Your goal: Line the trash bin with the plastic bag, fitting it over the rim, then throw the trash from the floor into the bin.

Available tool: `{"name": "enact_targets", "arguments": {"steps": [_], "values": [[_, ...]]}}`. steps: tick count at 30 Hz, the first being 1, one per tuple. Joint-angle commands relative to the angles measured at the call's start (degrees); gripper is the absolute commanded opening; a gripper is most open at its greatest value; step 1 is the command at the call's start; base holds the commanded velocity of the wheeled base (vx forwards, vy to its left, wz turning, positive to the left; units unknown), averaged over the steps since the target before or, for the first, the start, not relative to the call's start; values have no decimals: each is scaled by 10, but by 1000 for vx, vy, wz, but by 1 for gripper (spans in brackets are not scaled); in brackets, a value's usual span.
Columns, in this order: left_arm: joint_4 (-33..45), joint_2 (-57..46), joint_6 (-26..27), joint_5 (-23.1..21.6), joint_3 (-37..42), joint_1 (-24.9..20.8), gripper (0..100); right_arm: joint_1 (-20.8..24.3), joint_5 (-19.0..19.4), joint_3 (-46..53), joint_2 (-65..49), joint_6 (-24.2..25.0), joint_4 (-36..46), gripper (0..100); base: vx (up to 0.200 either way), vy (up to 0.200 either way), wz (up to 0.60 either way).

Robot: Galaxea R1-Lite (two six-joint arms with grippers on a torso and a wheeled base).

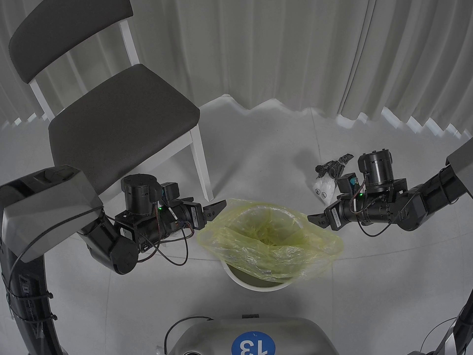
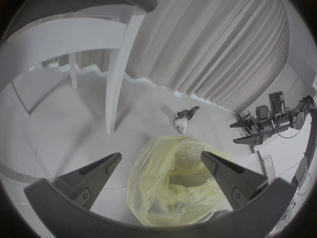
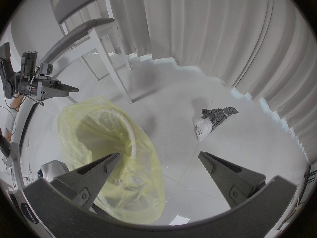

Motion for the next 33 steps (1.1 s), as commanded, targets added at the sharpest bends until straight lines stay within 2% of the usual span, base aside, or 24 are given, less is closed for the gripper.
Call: {"name": "enact_targets", "arguments": {"steps": [1,4,9,12,33], "values": [[-66,-9,0,-2,53,3,100,62,0,7,-17,25,-1,100,0,0,0],[-77,-9,-1,-2,50,8,100,102,0,6,-17,50,0,100,0,0,0],[-57,-12,-5,-1,46,3,100,145,0,6,-7,50,6,100,0,0,0],[-51,-11,-30,1,45,0,100,160,0,9,12,47,7,100,0,0,0],[-53,-16,-40,2,30,8,100,197,2,-45,150,38,-4,100,0,0,0]]}}
